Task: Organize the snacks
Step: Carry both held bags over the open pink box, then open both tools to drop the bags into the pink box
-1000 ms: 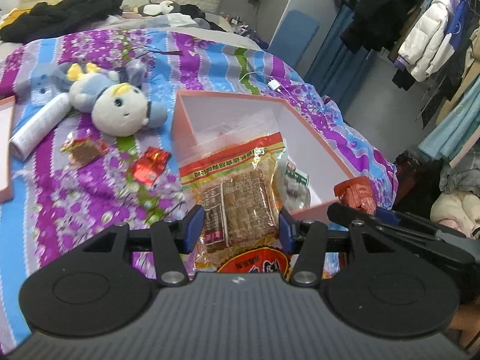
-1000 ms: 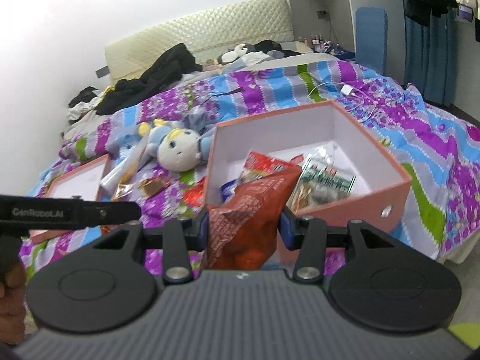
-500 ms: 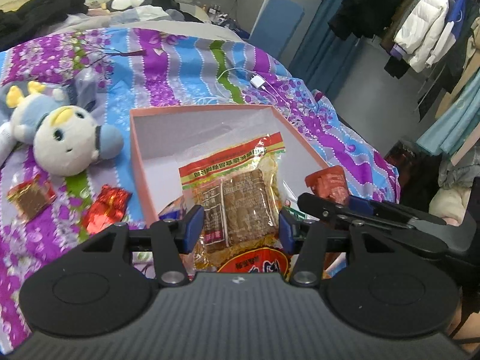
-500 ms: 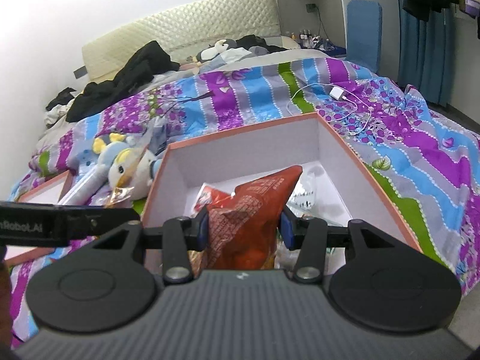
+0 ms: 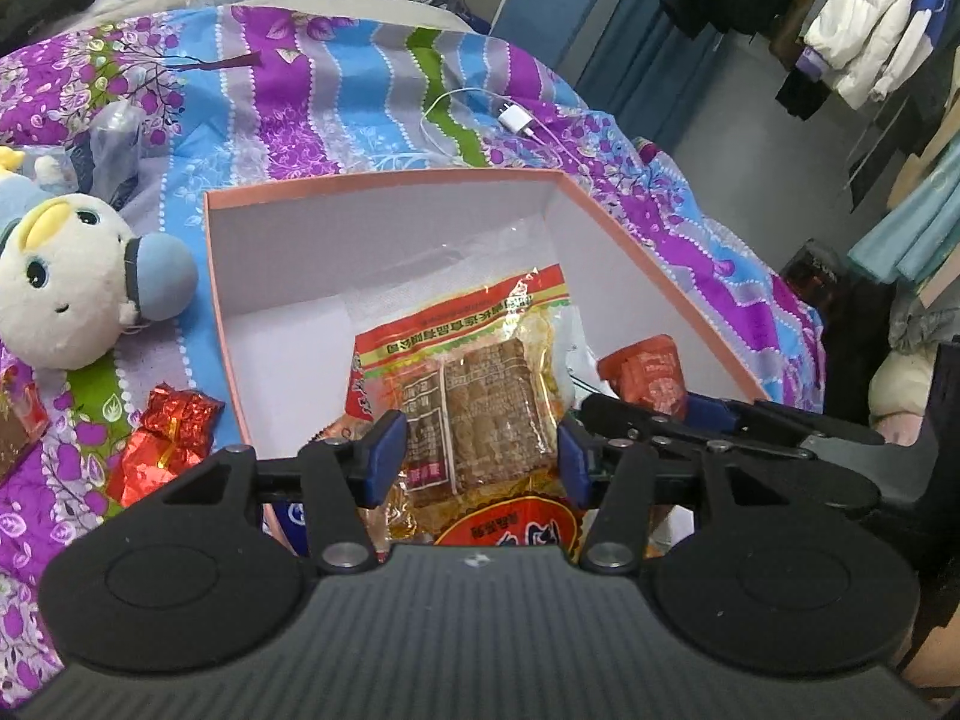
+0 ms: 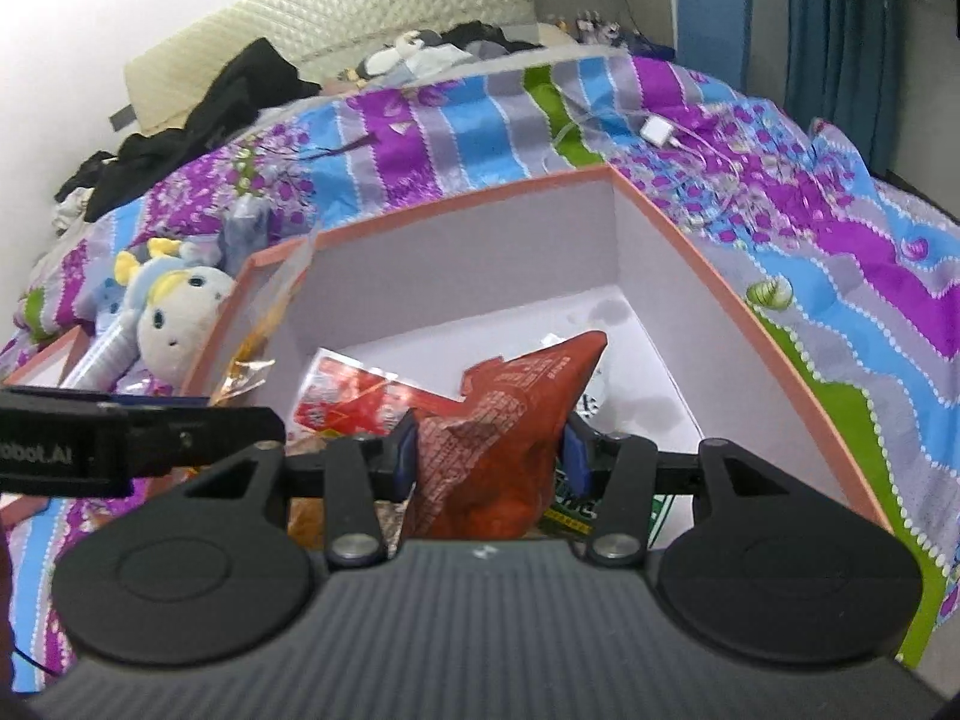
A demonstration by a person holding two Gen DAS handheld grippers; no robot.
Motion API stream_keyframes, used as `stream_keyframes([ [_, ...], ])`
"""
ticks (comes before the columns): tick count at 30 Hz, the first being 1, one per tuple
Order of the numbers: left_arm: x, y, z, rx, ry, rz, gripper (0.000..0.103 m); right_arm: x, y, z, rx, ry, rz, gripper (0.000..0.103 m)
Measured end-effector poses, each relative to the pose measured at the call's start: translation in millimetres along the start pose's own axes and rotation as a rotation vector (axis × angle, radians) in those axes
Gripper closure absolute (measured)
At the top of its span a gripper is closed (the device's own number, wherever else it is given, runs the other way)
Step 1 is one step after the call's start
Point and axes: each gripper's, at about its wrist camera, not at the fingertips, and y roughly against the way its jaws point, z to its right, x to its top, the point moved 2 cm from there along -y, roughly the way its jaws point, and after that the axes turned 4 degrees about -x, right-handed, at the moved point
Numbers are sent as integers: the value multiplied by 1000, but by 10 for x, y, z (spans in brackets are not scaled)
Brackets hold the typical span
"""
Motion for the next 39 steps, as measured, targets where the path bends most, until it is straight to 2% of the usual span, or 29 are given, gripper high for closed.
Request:
stream_keyframes([
  [7, 3, -49, -41, 0, -4, -6, 41, -27, -88, 46, -4, -3, -19, 52],
  [11, 0, 55, -36, 7, -1, 1, 29, -23, -41, 55, -18, -13, -23, 50],
  [13, -3, 151, -31, 8, -2, 16, 29, -30, 6, 39, -38, -6, -21, 37],
  [14, -5, 216, -16, 10, -9, 24, 29, -36, 44, 26, -45, -1, -14, 28],
  [15, -9, 285, 1, 14, -16, 36, 29, -43, 84, 11, -49, 2, -9, 27],
  [24, -163, 1061, 248, 37, -41, 119, 29, -108, 718, -179, -16, 1, 59, 27],
  [33, -576, 2018, 448, 64, -54, 204, 29, -293, 1475, -473, 14, 14, 132, 27],
  [39, -889, 2520, 494, 83, -55, 241, 29, -457, 1917, -656, 28, 17, 171, 27],
])
